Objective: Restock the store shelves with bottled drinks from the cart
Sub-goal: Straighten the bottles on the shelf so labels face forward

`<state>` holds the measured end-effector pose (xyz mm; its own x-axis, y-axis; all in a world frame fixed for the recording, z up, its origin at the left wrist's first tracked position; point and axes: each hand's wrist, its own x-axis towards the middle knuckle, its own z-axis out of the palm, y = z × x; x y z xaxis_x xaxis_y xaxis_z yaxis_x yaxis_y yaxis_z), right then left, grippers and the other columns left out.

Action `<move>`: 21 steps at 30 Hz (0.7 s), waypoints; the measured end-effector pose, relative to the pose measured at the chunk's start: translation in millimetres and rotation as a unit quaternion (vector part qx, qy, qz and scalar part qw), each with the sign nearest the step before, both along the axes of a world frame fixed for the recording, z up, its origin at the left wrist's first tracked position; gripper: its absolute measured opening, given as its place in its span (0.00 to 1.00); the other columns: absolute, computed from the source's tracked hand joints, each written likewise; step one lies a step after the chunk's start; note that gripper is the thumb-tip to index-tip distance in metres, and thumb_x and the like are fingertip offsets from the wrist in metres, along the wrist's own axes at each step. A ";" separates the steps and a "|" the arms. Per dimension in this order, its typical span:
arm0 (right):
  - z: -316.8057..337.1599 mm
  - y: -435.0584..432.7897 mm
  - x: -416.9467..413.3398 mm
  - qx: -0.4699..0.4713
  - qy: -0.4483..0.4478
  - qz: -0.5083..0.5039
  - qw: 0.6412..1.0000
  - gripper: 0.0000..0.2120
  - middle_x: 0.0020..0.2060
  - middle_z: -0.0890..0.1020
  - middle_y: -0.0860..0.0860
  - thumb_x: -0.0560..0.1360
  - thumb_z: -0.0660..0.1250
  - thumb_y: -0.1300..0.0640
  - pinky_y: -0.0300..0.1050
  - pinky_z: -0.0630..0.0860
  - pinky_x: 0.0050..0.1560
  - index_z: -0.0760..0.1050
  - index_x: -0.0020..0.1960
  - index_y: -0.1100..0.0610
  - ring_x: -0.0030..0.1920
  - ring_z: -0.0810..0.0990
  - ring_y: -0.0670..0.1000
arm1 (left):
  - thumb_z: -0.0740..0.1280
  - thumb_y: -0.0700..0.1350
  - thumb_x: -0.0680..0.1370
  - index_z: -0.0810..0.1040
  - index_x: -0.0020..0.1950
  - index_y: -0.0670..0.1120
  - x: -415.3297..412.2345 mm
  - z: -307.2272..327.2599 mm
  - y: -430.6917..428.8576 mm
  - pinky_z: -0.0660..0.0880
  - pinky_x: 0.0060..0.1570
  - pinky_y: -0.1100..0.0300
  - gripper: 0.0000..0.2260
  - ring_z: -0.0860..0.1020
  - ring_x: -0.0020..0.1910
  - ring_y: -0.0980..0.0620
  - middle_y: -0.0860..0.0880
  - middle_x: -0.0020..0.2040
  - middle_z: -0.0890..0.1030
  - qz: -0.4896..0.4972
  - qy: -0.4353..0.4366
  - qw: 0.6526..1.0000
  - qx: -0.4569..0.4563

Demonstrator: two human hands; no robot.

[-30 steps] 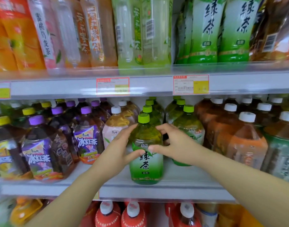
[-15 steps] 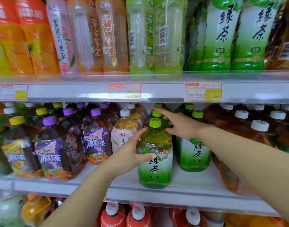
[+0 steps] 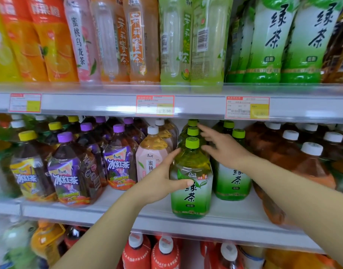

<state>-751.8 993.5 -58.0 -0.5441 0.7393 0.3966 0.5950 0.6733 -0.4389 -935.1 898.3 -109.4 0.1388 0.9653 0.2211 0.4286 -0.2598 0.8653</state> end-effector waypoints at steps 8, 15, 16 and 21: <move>-34.5 -32.0 2.3 -0.027 -0.068 0.011 0.997 0.47 0.76 0.52 0.44 0.67 0.68 0.36 0.45 0.55 0.74 0.49 0.77 0.49 0.75 0.53 0.46 | 0.61 0.55 0.78 0.76 0.56 0.45 4.5 41.6 44.8 0.77 0.52 0.58 0.16 0.78 0.56 0.50 0.50 0.52 0.80 0.138 -0.289 0.945 -0.062; -35.5 -29.4 3.3 -0.005 -0.073 -0.005 0.997 0.47 0.76 0.54 0.46 0.65 0.71 0.37 0.39 0.54 0.72 0.51 0.76 0.48 0.74 0.55 0.46 | 0.60 0.43 0.77 0.73 0.63 0.43 27.7 46.5 75.7 0.76 0.48 0.58 0.15 0.78 0.51 0.46 0.41 0.56 0.78 0.112 -0.124 0.984 -0.059; -35.2 -29.6 3.2 -0.004 -0.075 -0.006 0.997 0.47 0.76 0.54 0.46 0.65 0.71 0.37 0.38 0.54 0.71 0.51 0.76 0.48 0.74 0.55 0.46 | 0.59 0.41 0.78 0.76 0.59 0.42 27.6 46.5 80.4 0.75 0.45 0.59 0.12 0.78 0.48 0.47 0.41 0.53 0.79 0.113 -0.119 0.985 -0.061; -32.6 -33.2 2.5 -0.010 -0.083 -0.018 0.996 0.46 0.76 0.52 0.46 0.65 0.71 0.37 0.36 0.54 0.70 0.51 0.75 0.47 0.74 0.54 0.46 | 0.57 0.38 0.80 0.77 0.53 0.39 28.0 49.5 78.8 0.76 0.55 0.53 0.10 0.78 0.52 0.42 0.37 0.53 0.78 0.102 -0.057 0.992 -0.056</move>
